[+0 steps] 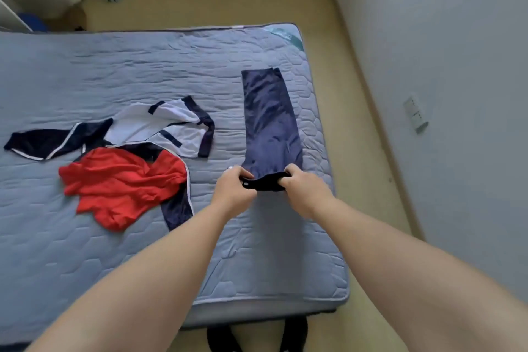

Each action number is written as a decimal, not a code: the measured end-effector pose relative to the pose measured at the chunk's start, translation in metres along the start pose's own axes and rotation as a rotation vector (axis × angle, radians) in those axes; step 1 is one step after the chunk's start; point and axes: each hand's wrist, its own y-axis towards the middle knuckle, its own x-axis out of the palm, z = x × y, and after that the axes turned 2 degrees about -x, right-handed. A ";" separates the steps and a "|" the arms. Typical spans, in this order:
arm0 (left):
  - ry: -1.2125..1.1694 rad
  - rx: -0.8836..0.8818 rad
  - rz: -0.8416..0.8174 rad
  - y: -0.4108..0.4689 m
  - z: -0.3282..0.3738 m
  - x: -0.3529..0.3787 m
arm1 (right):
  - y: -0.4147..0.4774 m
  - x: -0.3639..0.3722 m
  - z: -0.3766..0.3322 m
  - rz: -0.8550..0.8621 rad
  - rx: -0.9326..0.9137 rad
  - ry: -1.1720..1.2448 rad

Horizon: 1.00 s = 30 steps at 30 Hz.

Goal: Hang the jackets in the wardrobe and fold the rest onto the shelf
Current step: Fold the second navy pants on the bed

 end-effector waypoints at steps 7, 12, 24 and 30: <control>-0.294 -0.425 -0.166 -0.010 -0.128 0.121 | -0.015 0.162 0.000 -0.263 -0.026 0.018; -0.339 -0.615 -0.122 -0.032 -0.189 0.180 | -0.032 0.236 -0.005 -0.416 -0.089 -0.004; -0.213 -0.762 -0.177 -0.078 -0.261 0.252 | -0.075 0.335 -0.015 -0.595 -0.112 0.029; 0.068 -0.733 -0.292 -0.111 -0.276 0.284 | -0.110 0.378 -0.025 -0.754 -0.099 0.050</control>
